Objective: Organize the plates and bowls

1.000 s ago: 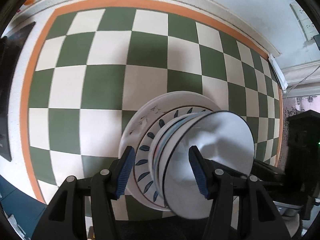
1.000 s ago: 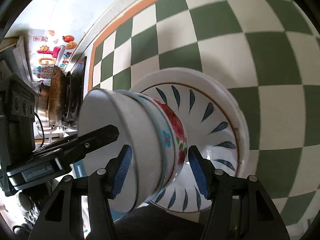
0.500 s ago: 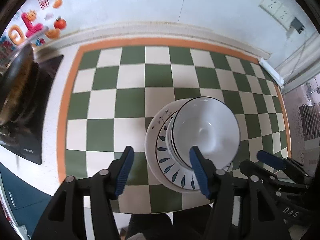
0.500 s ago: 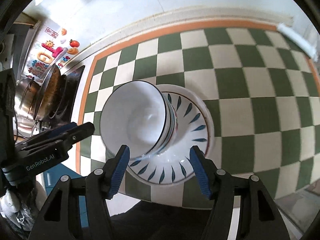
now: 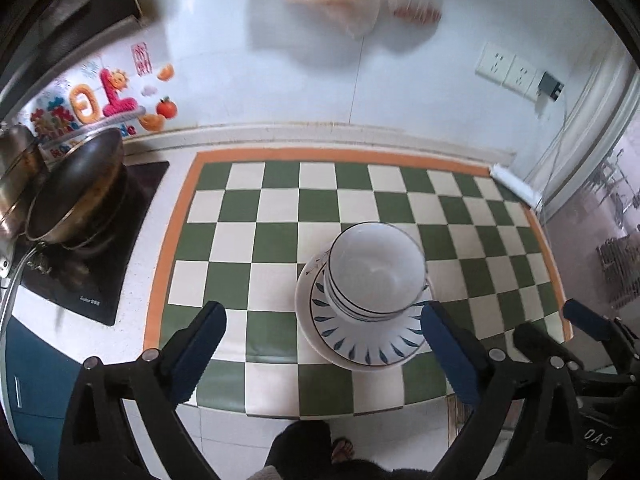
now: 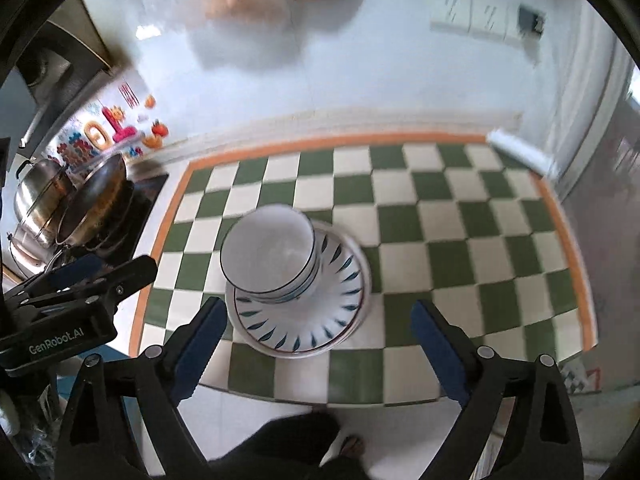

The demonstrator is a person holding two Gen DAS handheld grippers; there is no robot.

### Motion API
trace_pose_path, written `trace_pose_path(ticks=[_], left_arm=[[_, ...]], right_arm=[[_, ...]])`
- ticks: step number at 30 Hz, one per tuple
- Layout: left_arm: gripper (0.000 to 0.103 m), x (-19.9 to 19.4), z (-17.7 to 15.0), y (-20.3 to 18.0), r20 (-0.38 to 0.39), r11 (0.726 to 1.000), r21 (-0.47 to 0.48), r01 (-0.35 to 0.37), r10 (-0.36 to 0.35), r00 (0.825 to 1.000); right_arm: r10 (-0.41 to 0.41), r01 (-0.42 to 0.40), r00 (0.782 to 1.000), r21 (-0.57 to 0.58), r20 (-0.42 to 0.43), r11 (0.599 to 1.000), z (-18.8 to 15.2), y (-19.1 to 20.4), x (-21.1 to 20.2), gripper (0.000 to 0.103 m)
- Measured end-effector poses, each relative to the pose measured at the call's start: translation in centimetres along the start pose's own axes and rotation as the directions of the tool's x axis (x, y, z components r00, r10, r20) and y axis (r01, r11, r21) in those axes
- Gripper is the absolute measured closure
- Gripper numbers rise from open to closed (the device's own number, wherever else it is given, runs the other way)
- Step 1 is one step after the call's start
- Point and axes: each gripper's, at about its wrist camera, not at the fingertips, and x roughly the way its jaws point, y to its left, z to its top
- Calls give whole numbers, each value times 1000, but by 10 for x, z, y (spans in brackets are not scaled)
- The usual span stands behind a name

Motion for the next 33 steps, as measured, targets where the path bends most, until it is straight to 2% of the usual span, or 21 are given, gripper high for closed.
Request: trace_pose_path(ticks=[5, 11, 15, 22, 33], left_arm=[[2, -45, -17, -7, 89, 1000, -26, 2, 0, 996], [0, -89, -36, -13, 145, 998, -61, -31, 39, 989], [0, -115, -55, -15, 159, 996, -58, -60, 69, 985], [0, -146, -92, -16, 141, 998, -27, -61, 64, 988], [0, -189, -123, 2, 165, 996, -28, -82, 86, 983]], right_arm=[[-6, 8, 996, -15, 94, 1000, -12, -5, -52, 5], [-6, 11, 992, -43, 129, 999, -33, -4, -103, 4], [6, 3, 989, -57, 148, 998, -52, 0, -134, 3], [-4, 14, 983, -52, 185, 999, -82, 5, -180, 3], [-46, 50, 966, -13, 255, 999, -122, 19, -237, 2]])
